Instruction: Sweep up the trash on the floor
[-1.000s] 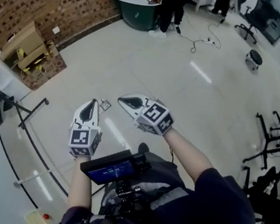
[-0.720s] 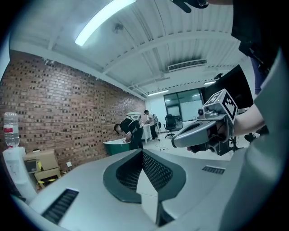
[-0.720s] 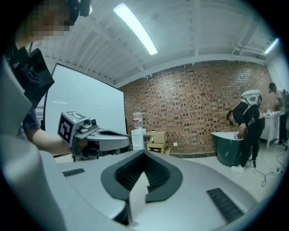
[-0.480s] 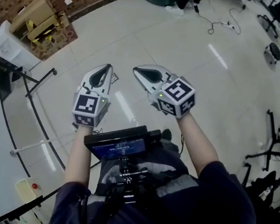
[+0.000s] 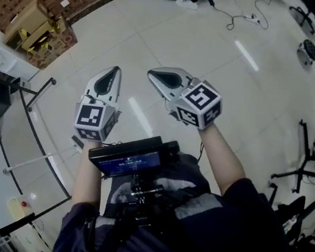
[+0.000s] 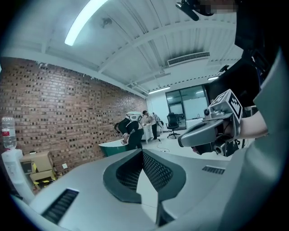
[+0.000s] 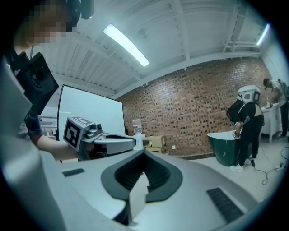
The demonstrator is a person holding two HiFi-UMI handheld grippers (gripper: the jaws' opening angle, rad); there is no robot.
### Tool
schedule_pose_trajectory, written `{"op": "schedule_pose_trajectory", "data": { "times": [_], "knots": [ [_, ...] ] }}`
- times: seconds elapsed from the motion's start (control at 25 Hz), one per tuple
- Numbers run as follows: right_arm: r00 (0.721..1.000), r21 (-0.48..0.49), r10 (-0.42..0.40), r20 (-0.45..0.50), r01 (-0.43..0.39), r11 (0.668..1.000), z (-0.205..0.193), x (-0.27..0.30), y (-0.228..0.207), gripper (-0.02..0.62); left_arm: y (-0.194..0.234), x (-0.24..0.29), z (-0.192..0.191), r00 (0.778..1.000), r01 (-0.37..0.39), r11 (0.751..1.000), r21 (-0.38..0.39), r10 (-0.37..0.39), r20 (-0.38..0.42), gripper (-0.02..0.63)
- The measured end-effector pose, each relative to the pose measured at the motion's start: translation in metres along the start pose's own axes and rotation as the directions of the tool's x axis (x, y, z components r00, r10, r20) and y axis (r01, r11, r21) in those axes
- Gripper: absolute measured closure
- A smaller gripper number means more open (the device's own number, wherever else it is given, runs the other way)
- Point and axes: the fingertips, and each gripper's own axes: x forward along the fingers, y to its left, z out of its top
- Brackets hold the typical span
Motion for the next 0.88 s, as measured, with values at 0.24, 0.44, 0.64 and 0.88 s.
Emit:
{"op": "schedule_pose_trajectory", "data": {
  "times": [0.24, 0.44, 0.64, 0.88],
  "knots": [
    [1.000, 0.042, -0.003, 0.003, 0.002, 0.999, -0.004, -0.032, -0.028, 0.586, -0.022, 0.019, 0.019, 1.000, 0.000, 0.998, 0.060, 0.002, -0.029, 0.603],
    [0.999, 0.063, 0.039, 0.002, -0.039, 0.997, -0.016, -0.046, -0.033, 0.586, -0.030, 0.024, 0.021, 1.000, 0.001, 1.000, 0.021, -0.001, -0.025, 0.603],
    [0.998, 0.053, 0.052, -0.024, -0.051, 0.997, -0.019, -0.019, -0.033, 0.586, -0.006, 0.022, 0.008, 0.999, -0.011, 1.000, 0.023, 0.012, -0.038, 0.603],
    [0.992, 0.014, 0.087, -0.088, -0.086, 0.996, -0.013, 0.015, -0.047, 0.586, 0.044, 0.042, 0.000, 1.000, 0.003, 1.000, -0.006, -0.003, -0.010, 0.603]
  ]
}}
